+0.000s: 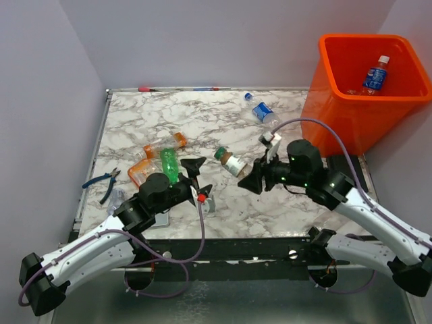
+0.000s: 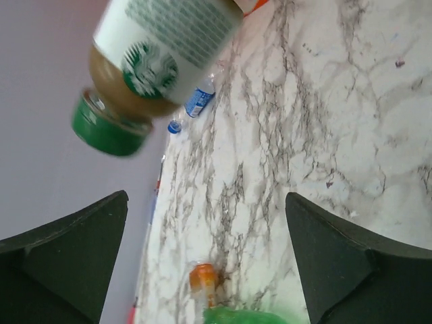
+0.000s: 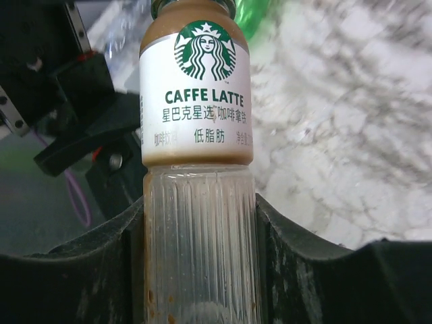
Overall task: Put the plastic bottles in the bin
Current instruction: Pick up the plastic bottle from the corner of the board.
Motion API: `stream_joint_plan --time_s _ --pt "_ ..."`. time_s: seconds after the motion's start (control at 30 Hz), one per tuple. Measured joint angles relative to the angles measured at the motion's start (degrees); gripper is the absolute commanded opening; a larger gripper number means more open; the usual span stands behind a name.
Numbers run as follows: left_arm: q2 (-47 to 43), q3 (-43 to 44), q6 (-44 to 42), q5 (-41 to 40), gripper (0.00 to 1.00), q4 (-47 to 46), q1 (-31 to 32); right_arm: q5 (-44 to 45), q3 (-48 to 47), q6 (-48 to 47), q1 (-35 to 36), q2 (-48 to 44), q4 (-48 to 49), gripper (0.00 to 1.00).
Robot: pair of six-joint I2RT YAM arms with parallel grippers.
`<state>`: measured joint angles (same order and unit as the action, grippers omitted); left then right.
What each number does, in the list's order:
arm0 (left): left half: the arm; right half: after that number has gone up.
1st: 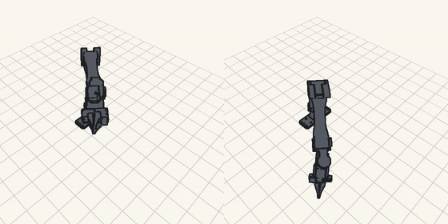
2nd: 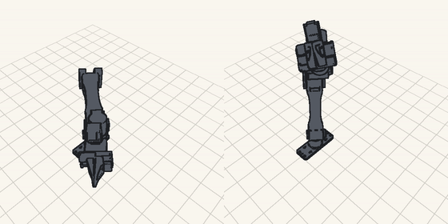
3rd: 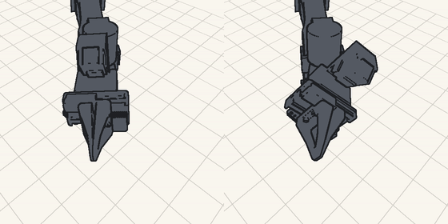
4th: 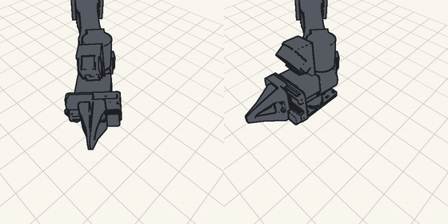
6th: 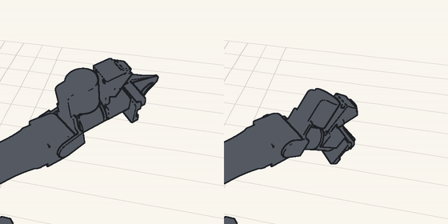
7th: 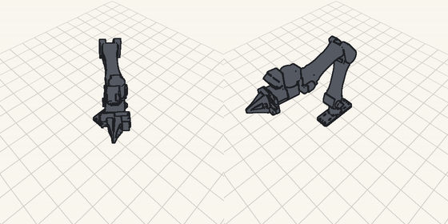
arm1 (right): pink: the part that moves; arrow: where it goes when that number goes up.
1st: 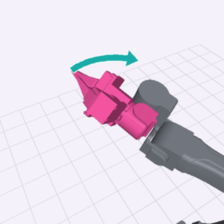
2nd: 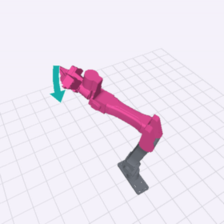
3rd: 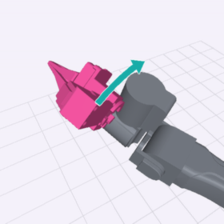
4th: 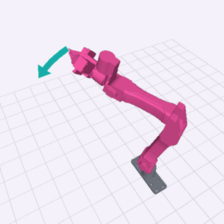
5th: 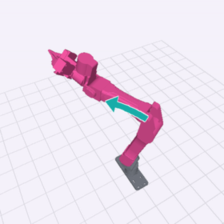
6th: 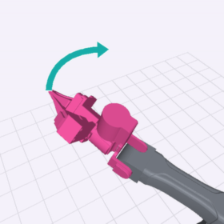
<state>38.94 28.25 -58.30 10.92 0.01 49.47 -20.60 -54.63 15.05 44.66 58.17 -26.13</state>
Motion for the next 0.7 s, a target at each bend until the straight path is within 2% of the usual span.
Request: stream_joint_plan --time_s 0.17,0.3,0.37,0.5,0.57,0.7 --pt "0.63 2.47 20.44 -6.43 0.99 -3.65 0.02 11.47 5.46 2.99 -0.07 -12.63 10.05 0.35" --pt "6.12 11.30 41.64 -10.49 0.99 -4.39 -0.02 17.44 13.92 4.66 -0.13 -21.79 19.96 0.34" --pt "8.11 11.78 55.65 -8.96 0.99 -11.78 -0.11 18.99 17.59 5.44 -0.13 -24.46 24.37 0.34" --pt "11.67 6.80 78.77 -6.34 0.99 -27.30 -0.11 19.82 23.21 6.54 -0.15 -26.91 31.74 0.34" --pt "17.29 5.27 91.62 -4.63 0.99 -37.18 -0.11 19.30 25.20 6.91 -0.15 -27.47 34.77 0.34" --pt "26.23 5.18 107.47 -0.55 0.99 -51.43 -0.28 17.75 26.71 7.02 -0.15 -27.43 38.84 0.33"
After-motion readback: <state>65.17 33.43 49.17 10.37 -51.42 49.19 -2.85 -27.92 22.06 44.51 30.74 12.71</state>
